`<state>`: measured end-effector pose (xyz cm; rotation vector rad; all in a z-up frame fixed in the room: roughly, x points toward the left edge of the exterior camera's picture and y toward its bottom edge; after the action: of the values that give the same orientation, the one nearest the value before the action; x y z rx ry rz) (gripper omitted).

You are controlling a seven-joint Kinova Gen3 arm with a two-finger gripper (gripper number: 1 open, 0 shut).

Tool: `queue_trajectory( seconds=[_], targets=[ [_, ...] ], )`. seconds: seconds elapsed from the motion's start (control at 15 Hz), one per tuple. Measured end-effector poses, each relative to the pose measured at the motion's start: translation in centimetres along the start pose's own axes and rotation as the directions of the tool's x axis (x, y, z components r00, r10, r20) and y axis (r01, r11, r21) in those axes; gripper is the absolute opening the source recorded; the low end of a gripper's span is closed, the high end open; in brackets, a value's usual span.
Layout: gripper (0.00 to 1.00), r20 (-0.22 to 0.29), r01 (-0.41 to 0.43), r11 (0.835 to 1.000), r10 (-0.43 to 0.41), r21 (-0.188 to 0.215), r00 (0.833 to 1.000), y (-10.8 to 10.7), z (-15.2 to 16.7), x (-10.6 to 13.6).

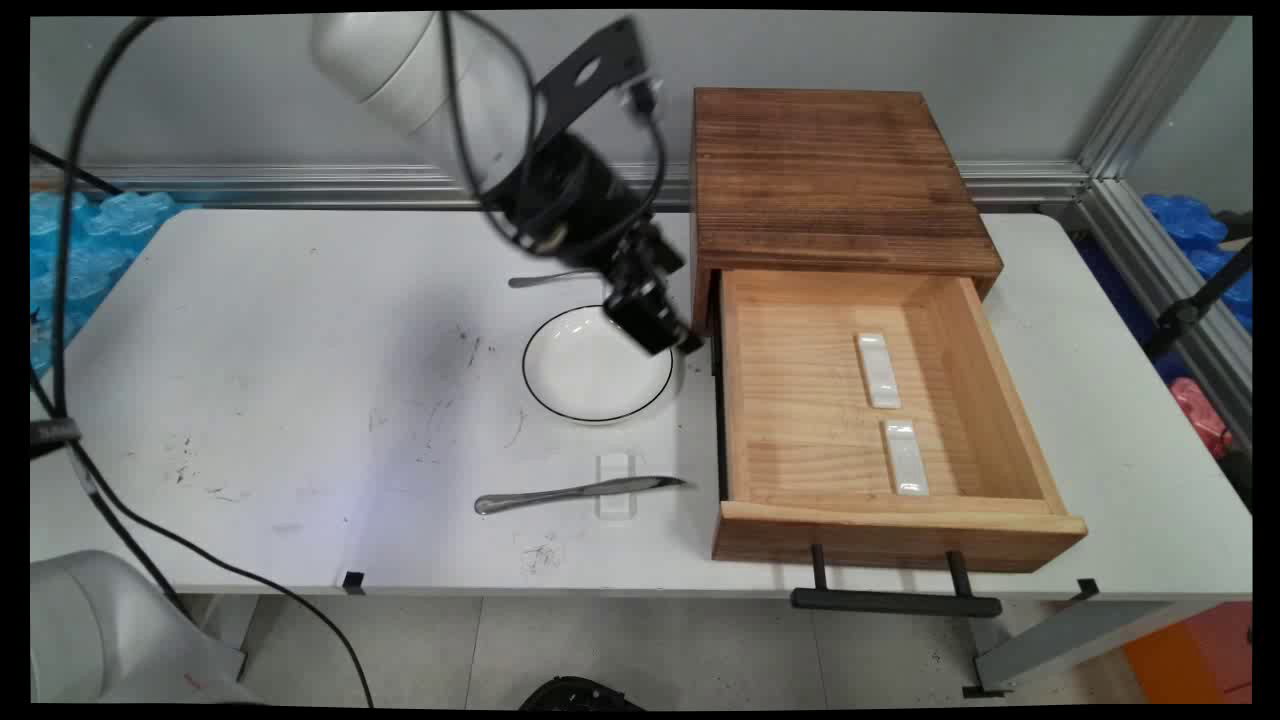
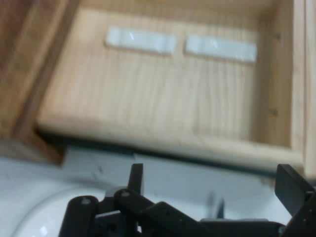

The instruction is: Pick up the knife from the right of the white plate

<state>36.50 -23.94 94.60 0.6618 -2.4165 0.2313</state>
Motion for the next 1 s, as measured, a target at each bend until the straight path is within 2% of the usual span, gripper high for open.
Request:
queue_trajectory(
  seconds=[0.27, 0.53, 1.0],
  targets=[
    [1.00, 0.079, 0.020, 1.000, -0.018, -0.019, 0.997, 2.8, -0.2, -4.1],
    [1.00, 0.132, 0.022, 0.999, -0.018, -0.028, 0.991, 4.3, 0.0, -7.3],
    [1.00, 0.199, 0.018, 0.999, -0.012, -0.030, 0.980, 4.6, 2.2, -12.1]
  ],
)
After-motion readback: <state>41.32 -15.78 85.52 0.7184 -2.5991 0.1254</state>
